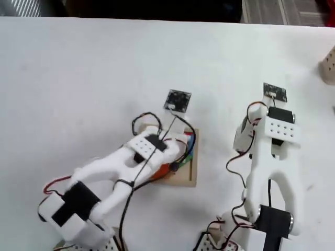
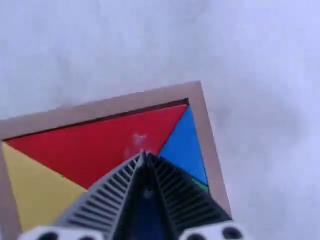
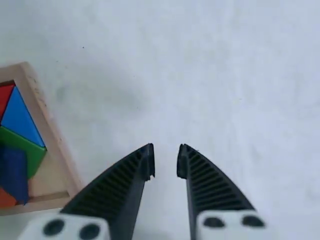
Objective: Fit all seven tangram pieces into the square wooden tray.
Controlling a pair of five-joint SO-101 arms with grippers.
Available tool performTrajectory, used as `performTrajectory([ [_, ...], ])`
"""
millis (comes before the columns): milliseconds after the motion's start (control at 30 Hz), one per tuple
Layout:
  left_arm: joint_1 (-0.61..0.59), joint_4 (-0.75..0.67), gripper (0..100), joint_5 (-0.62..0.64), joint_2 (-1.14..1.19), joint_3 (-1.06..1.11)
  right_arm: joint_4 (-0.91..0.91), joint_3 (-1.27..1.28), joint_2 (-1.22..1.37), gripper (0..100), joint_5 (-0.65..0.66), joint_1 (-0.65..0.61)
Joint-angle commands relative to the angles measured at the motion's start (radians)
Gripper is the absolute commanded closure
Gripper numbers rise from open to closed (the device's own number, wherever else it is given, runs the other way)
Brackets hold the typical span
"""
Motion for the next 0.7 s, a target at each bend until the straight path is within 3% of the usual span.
performTrajectory([
  [0,0.05,0.038,98,-0.009,-0.001,-0.038,-0.013,-0.005,-0.025,92.1,0.011,0.007],
  [200,0.168,0.063,98,-0.009,-0.001,-0.037,-0.013,-0.005,-0.025,92.1,0.011,0.007],
  [667,0.223,0.066,98,-0.011,-0.021,-0.035,-0.041,-0.005,-0.024,92.1,0.011,0.008],
])
